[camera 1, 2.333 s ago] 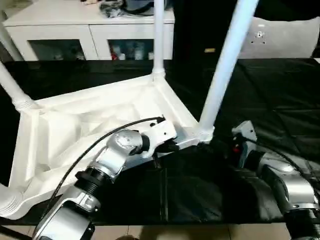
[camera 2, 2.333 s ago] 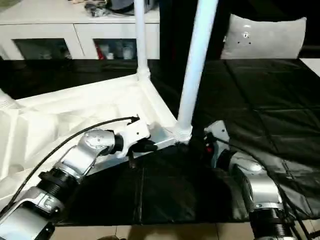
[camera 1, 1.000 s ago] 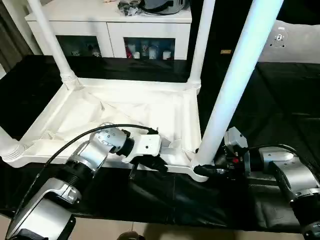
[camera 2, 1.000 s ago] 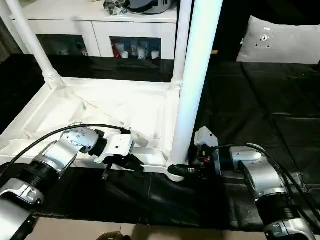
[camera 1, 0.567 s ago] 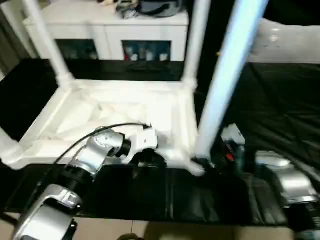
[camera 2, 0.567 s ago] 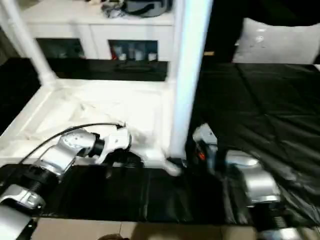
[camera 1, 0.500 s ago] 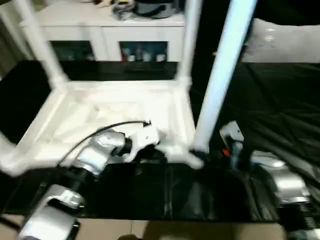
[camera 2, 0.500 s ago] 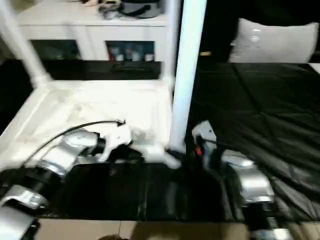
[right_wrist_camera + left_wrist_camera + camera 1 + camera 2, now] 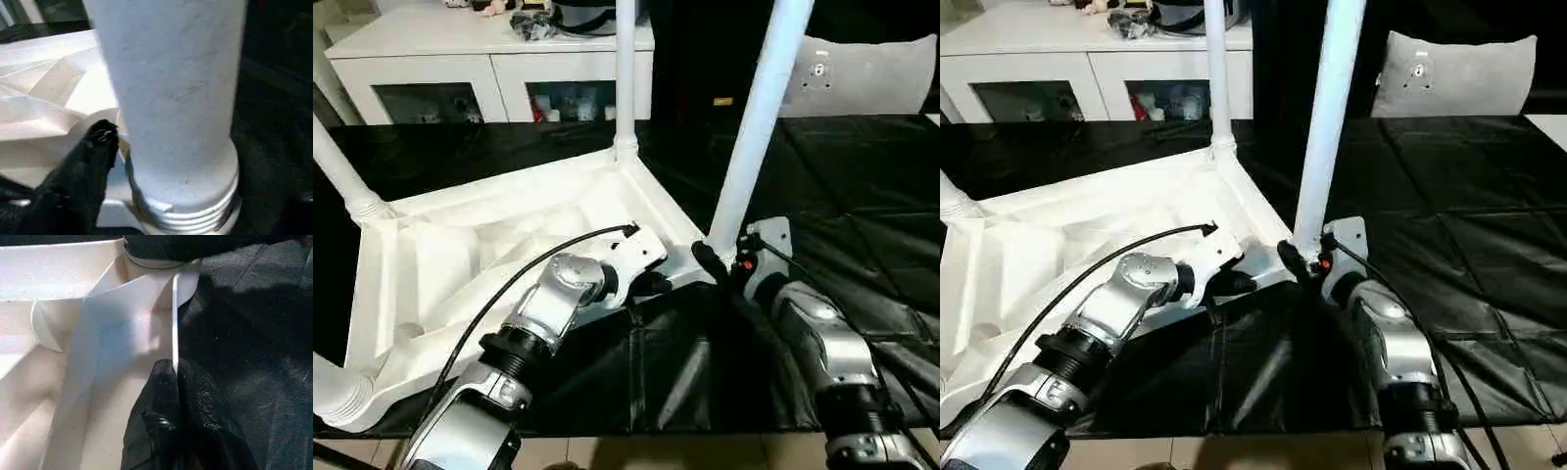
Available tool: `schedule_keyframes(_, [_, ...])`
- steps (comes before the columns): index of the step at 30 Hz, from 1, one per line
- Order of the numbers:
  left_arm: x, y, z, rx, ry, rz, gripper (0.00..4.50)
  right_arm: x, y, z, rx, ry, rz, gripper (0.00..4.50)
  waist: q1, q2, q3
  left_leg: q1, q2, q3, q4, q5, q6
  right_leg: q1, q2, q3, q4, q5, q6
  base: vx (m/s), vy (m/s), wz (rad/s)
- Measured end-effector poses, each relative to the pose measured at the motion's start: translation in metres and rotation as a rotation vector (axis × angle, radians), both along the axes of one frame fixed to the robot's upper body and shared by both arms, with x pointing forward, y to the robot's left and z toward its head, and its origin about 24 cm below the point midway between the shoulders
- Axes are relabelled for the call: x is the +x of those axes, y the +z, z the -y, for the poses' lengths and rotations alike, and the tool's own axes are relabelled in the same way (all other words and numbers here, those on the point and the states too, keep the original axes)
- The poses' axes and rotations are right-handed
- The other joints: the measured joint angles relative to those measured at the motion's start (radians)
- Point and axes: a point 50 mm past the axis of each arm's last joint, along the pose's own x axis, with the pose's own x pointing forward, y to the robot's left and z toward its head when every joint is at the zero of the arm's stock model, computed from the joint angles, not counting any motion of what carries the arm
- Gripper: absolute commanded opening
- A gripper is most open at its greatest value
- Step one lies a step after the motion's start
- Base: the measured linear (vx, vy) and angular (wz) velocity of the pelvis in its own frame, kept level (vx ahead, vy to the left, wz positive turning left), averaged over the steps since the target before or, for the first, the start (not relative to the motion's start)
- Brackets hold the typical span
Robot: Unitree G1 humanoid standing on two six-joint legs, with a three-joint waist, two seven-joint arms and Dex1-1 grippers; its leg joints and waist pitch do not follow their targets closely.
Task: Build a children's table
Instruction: Rotate leg to tighten
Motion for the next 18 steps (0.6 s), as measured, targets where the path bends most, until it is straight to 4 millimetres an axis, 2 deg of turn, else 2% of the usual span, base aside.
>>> schedule_keyframes(5, [0.001, 0.000, -0.008, 0.027, -0.067, 0.062, 0.00, -0.010, -0.002, 0.015, -0.037, 0.113, 0.034, 4.43, -0.001, -0.001, 0.001, -0.001, 0.001, 0.000, -0.002, 0.000, 0.000, -0.002, 0.001, 0.000, 0.000, -0.001, 0.002, 0.000, 0.000, 0.00])
schedule_keyframes(11, [-0.001, 0.004, -0.029, 0.074, -0.195, 0.090, 0.00, -0.023, 0.009, 0.041, -0.084, 0.294, 0.044, 4.47, -0.004, -0.002, 0.003, -0.001, 0.002, 0.000, -0.006, 0.000, 0.000, -0.003, 0.001, -0.003, 0.000, -0.003, 0.005, 0.000, 0.000, 0.00])
schedule_keyframes(14, [-0.003, 0.005, -0.039, 0.090, -0.276, 0.092, 0.00, -0.026, 0.021, 0.053, -0.116, 0.379, 0.064, 4.47, 0.005, -0.003, 0.003, -0.002, 0.003, 0.000, -0.006, 0.000, 0.000, -0.003, 0.001, -0.005, 0.000, -0.005, 0.005, 0.000, 0.000, 0.00])
schedule_keyframes(18, [-0.008, 0.006, -0.041, 0.085, -0.374, 0.088, 0.00, -0.032, 0.024, 0.052, -0.124, 0.520, 0.041, 4.47, 0.026, -0.003, 0.003, -0.004, 0.003, 0.000, -0.006, 0.002, 0.006, -0.003, 0.001, -0.007, -0.001, -0.007, 0.003, 0.000, 0.000, 0.00])
